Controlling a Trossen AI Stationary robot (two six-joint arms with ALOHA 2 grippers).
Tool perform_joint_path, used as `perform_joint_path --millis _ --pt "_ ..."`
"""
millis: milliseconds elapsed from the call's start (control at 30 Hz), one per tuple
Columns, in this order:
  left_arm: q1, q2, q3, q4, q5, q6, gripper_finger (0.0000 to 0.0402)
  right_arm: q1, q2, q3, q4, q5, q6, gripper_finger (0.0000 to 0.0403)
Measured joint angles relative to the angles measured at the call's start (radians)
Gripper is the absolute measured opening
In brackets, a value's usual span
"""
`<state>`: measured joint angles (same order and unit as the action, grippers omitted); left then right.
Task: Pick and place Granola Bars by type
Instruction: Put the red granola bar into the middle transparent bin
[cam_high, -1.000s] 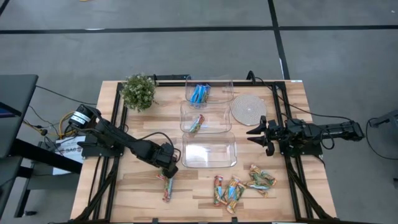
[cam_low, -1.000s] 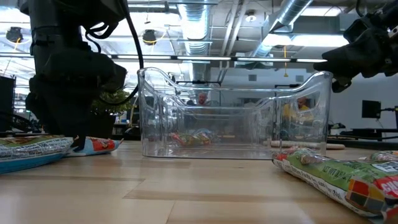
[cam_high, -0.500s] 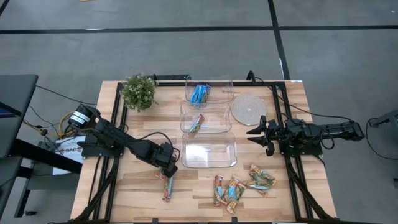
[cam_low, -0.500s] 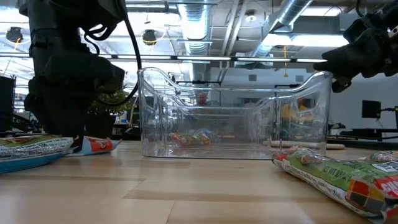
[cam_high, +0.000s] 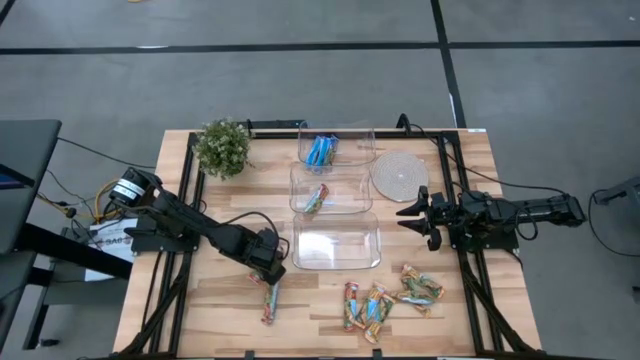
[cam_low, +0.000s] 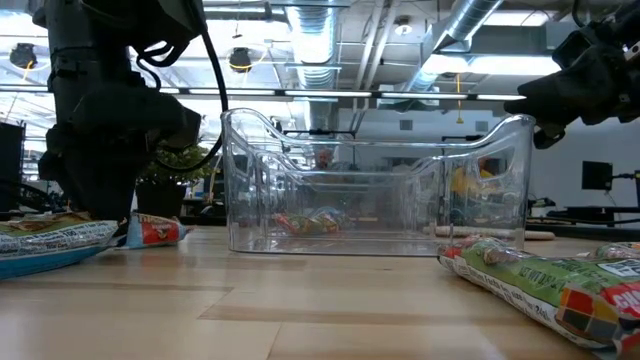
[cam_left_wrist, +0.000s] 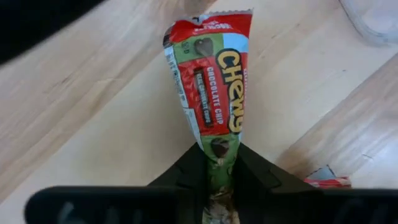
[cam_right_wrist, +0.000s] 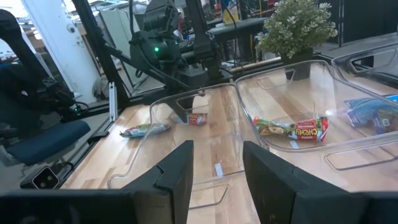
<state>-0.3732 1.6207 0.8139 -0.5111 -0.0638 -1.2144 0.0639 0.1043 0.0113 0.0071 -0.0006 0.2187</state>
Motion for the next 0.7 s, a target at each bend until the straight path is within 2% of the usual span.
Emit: perform_joint_path --millis 233,367,700 --pt "0.002 -0.007 0.002 0.019 0.007 0.009 0.0029 0.000 0.000 0.000 0.000 0.000 0.000 0.0134" --pt "0.005 -0.040 0.002 0.006 -0.027 0.019 0.0025 0.000 0.000 0.000 0.000 0.000 0.000 0.0133" --pt "0.035 -0.232 0.002 -0.121 -0.157 0.011 0.0025 0.000 0.000 0.000 0.000 0.000 0.000 0.0134"
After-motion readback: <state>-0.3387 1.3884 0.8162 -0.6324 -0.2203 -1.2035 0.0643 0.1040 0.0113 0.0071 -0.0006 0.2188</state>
